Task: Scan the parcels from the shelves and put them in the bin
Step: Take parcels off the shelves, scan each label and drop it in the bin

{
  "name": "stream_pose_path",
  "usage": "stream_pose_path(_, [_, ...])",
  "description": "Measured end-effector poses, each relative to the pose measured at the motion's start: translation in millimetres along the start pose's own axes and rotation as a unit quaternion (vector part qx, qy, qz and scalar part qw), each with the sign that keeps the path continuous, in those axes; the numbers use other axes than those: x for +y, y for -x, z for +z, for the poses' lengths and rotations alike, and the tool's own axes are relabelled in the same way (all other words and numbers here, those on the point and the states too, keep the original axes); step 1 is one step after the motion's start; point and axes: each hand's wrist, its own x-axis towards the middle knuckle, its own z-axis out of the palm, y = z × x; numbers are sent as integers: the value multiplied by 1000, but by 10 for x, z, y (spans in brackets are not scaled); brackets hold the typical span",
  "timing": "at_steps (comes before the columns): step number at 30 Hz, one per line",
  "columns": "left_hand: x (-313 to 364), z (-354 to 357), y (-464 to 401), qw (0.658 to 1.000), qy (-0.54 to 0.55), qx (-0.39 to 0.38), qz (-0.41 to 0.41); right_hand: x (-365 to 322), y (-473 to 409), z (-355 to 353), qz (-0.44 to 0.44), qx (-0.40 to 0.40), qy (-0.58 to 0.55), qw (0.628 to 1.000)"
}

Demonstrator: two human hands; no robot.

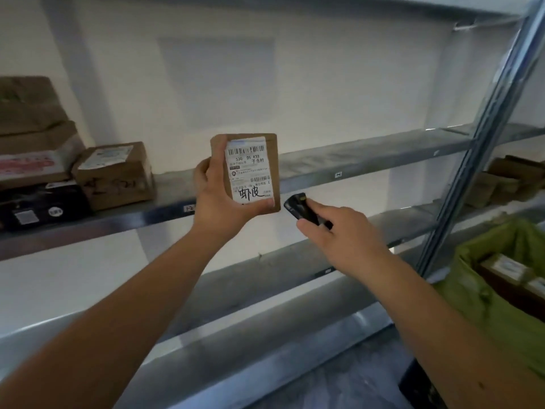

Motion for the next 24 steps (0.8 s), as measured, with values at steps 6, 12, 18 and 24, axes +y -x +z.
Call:
stream_pose_path(6, [79, 273, 169, 996, -85, -3, -5, 397, 128, -53, -16, -73, 33, 997])
stream_pose_path(12, [159, 358, 106, 989, -147, 9, 21, 634, 259, -133, -52, -120, 106, 986])
stream_pose_path(18, [192, 351, -12, 976, -209, 40, 49, 839, 346, -163, -78, -141, 97, 982])
stream_pose_path(24, [236, 352, -32, 966, -252, 44, 47, 995, 368, -180, -75, -157, 86, 981])
